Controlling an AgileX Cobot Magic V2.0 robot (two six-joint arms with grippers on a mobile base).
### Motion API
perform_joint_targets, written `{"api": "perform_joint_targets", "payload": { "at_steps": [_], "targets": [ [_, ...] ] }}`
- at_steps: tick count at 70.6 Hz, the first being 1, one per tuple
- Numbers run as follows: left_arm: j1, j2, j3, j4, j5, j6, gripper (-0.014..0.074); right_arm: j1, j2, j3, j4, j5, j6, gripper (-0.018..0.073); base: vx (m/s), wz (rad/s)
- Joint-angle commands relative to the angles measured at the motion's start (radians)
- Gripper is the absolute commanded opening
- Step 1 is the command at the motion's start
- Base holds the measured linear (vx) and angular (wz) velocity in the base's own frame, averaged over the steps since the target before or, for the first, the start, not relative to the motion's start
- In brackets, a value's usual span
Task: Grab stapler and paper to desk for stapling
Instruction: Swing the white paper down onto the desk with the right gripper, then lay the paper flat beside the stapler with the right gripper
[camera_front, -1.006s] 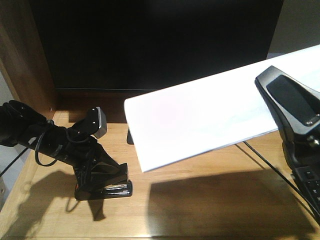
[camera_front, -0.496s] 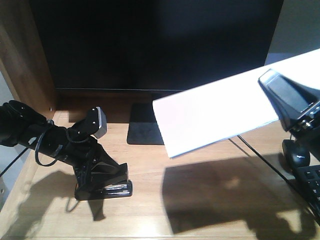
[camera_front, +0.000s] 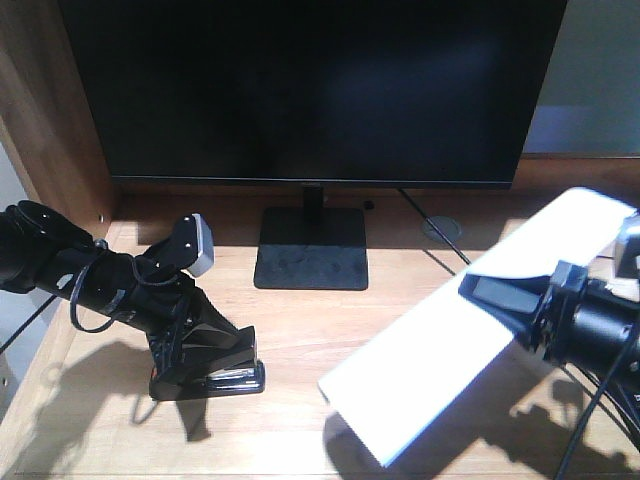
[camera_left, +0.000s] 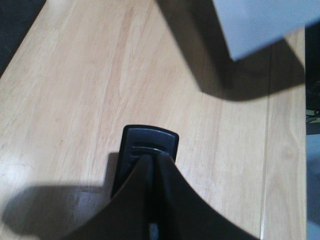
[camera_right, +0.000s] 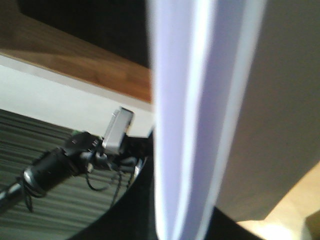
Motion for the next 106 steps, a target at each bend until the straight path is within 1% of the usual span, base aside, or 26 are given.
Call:
{"api": "perform_joint_targets", "payload": {
  "at_steps": [1,8,11,29,43,55,72,77,84,91,106],
  "targets": [
    [-0.003,-0.04,-0.023,-0.046,0.035,-0.002,-0.0006,-0.006,0.016,-0.027,-0.013,-0.192,-0.015,-0.0003,0.0,0.0],
    [-0.003,-0.04,-0.023,-0.046,0.035,-0.002,-0.0006,-0.004,0.034,-0.027,-0.043,-0.192,-0.015,-0.0003,0.0,0.0],
    [-0.003,-0.04,-0.023,-0.046,0.035,-0.002,-0.0006,0.011,0.04,-0.029,-0.046,-0.192,-0.017,-0.0003,0.0,0.0],
    [-0.003,-0.04,-0.023,-0.046,0.035,-0.002,-0.0006,0.18,0.158,-0.159,-0.083,-0.192,-0.017,-0.0003,0.0,0.0],
    [-0.003,-0.04,-0.023,-0.046,0.035,-0.002,-0.0006,0.241,0.264,-0.218,-0.119,-0.192,-0.032,-0.0003,0.0,0.0],
    [-0.003,-0.04,-0.023,-0.046,0.035,-0.002,-0.0006,0.299,0.35,-0.259,-0.114,-0.192,-0.069,-0.0003,0.0,0.0],
    [-0.003,-0.04,-0.023,-0.046,0.035,-0.002,-0.0006,0.4,0.436,-0.343,-0.114,-0.192,-0.072,-0.0003,0.0,0.0],
    [-0.003,-0.04,-0.023,-0.046,0.035,-0.002,-0.0006,0.413,0.442,-0.353,-0.113,-0.192,-0.086,-0.0003,0.0,0.0],
    [-0.003,-0.04,-0.023,-0.046,0.035,-0.002,-0.0006,0.413,0.442,-0.353,-0.122,-0.192,-0.101,-0.0003,0.0,0.0],
    [-0.003,-0.04,-0.023,-0.046,0.035,-0.002,-0.0006,0.411,0.444,-0.353,-0.16,-0.189,-0.101,-0.0003,0.0,0.0],
    [-0.003,-0.04,-0.023,-0.046,0.035,-0.002,-0.0006,0.397,0.463,-0.353,-0.23,-0.12,-0.108,-0.0003,0.0,0.0]
  ]
}}
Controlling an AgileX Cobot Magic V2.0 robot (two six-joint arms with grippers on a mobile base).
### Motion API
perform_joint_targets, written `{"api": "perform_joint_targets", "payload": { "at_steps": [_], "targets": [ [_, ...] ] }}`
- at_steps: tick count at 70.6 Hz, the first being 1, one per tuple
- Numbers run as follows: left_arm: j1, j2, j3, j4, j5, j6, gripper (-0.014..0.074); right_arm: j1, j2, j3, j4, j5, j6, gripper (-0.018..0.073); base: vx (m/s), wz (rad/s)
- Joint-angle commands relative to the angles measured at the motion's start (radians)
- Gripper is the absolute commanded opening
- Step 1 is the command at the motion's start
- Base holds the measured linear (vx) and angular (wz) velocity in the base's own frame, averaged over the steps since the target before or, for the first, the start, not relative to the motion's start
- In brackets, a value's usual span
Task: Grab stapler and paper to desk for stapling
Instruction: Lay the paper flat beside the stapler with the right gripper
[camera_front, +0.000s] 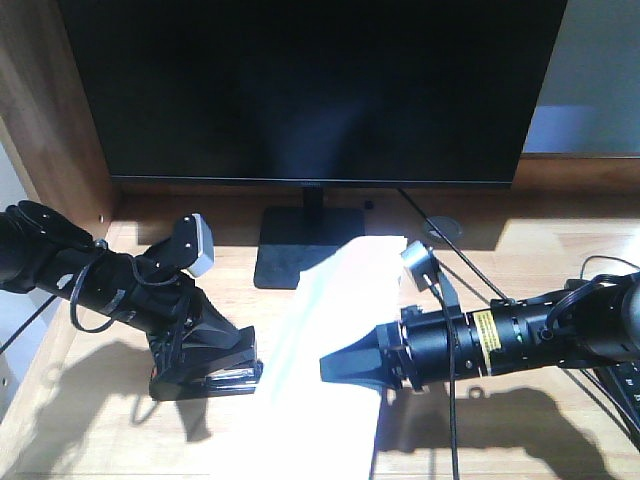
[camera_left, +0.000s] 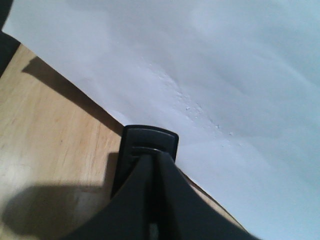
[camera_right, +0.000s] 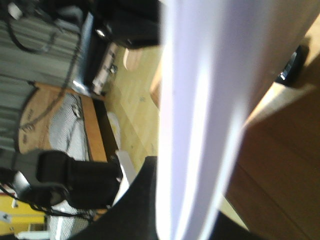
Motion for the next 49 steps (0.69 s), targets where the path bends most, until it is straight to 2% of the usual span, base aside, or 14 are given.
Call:
{"api": "perform_joint_targets", "payload": {
  "at_steps": [1,33,49],
  "targets": [
    [-0.003,-0.04,-0.023,-0.046,0.035,-0.002,-0.0006,-0.012,-0.025,-0.021,-0.001,-0.108,-0.02,-0.0003,0.0,0.0],
    [-0.003,-0.04,-0.023,-0.046,0.033,-0.002,-0.0006,-0.011,0.013,-0.021,0.019,-0.081,-0.134,-0.0003,0.0,0.0],
    [-0.003,-0.04,-0.023,-0.046,0.033,-0.002,-0.0006,-0.006,0.015,-0.022,0.024,-0.129,-0.178,-0.0003,0.0,0.0]
  ]
}}
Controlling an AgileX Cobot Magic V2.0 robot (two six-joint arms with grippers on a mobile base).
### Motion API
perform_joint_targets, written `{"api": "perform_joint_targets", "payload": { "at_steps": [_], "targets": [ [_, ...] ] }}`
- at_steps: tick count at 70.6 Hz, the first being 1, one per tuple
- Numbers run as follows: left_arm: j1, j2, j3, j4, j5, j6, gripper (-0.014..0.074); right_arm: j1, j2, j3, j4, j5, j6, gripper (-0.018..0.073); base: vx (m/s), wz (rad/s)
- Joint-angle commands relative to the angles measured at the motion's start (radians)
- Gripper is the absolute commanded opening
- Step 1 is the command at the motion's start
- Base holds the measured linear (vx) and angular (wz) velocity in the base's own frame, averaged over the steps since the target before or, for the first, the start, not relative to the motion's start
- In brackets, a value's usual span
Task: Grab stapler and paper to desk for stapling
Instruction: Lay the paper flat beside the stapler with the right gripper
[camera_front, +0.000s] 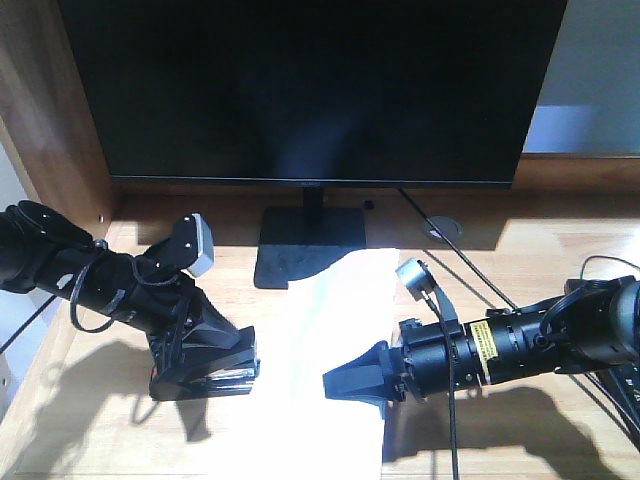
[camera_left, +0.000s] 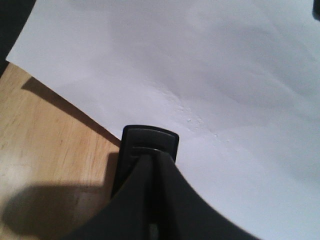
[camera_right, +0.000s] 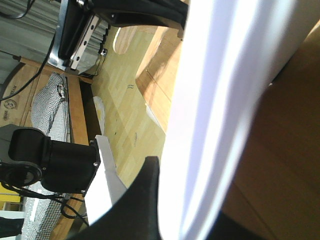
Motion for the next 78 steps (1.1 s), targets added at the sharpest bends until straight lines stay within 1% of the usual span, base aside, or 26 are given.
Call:
{"api": "perform_joint_targets", "payload": {
  "at_steps": [1,19,31,39,52,58,78],
  "targets": [
    [-0.003,-0.04,-0.023,-0.046,0.033,-0.002,-0.0006,0.0,-0.034,-0.021,0.044,-0.13,-0.027,-0.0003,0.0,0.0],
    [-0.003,-0.04,-0.023,-0.046,0.033,-0.002,-0.0006,0.0,0.028,-0.022,0.06,-0.14,-0.027,-0.0003,0.0,0.0],
    [-0.003,-0.04,-0.023,-0.046,0.033,-0.002,-0.0006,0.0,0.087,-0.045,0.08,-0.182,-0.027,-0.0003,0.0,0.0],
    [-0.003,-0.04,-0.023,-0.046,0.033,-0.002,-0.0006,0.01,0.113,-0.08,0.081,-0.184,0.006,-0.0003,0.0,0.0],
    [-0.003,-0.04,-0.023,-0.046,0.033,-0.002,-0.0006,0.04,0.115,-0.151,0.046,-0.184,0.048,-0.0003,0.0,0.0],
    [-0.003,-0.04,-0.023,-0.046,0.034,-0.002,-0.0006,0.044,0.106,-0.157,0.046,-0.184,0.048,-0.0003,0.0,0.0],
    [-0.003,-0.04,-0.023,-0.046,0.033,-0.002,-0.0006,0.044,0.036,-0.156,-0.004,-0.184,0.043,-0.0003,0.0,0.0]
  ]
}}
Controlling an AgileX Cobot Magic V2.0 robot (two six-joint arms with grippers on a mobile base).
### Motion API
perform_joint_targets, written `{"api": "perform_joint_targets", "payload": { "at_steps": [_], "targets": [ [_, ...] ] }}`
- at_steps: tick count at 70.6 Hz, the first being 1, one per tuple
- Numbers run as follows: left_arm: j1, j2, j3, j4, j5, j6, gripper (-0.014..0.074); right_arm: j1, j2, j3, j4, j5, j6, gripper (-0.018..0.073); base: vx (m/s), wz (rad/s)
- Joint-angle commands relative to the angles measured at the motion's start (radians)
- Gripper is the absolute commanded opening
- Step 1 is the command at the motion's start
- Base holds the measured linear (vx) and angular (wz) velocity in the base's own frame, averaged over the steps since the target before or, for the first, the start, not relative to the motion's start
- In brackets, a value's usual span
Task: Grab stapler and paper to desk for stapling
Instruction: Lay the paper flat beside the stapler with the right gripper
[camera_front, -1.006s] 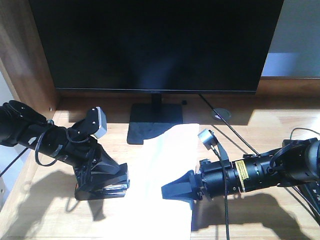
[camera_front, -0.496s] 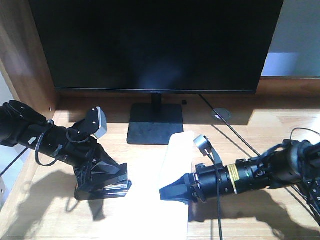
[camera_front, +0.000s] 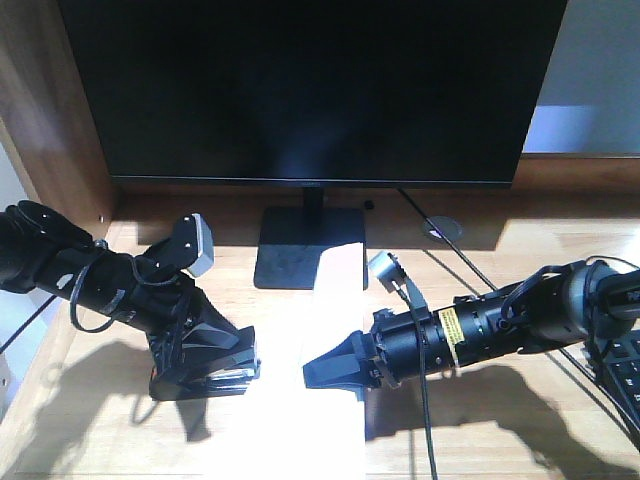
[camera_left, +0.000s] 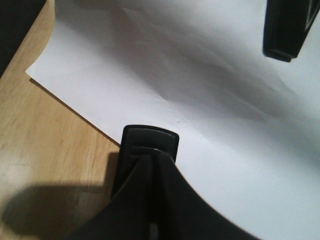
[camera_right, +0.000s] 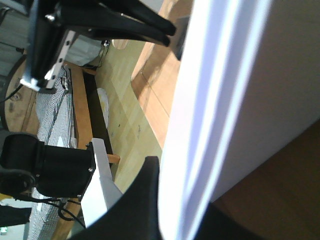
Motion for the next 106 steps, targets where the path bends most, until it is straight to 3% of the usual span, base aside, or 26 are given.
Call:
{"api": "perform_joint_targets", "payload": {
  "at_steps": [1,41,70,88,106],
  "targets": [
    [-0.003,-0.04,-0.023,-0.046,0.034,-0.002,-0.0006,-0.001,-0.08,-0.018,0.009,-0.184,-0.013,-0.0003,0.0,0.0],
    [-0.003,-0.04,-0.023,-0.046,0.034,-0.002,-0.0006,0.0,-0.099,-0.018,-0.029,-0.155,-0.043,-0.0003,0.0,0.0],
    [-0.003,-0.04,-0.023,-0.046,0.034,-0.002,-0.0006,0.0,-0.05,-0.024,0.042,-0.114,-0.042,-0.0003,0.0,0.0],
    [-0.003,-0.04,-0.023,-0.046,0.034,-0.002,-0.0006,0.024,-0.046,-0.024,0.101,-0.175,-0.068,-0.0003,0.0,0.0],
    [-0.003,-0.04,-0.023,-0.046,0.034,-0.002,-0.0006,0.034,-0.048,-0.024,0.075,-0.184,-0.108,-0.0003,0.0,0.0]
  ]
}}
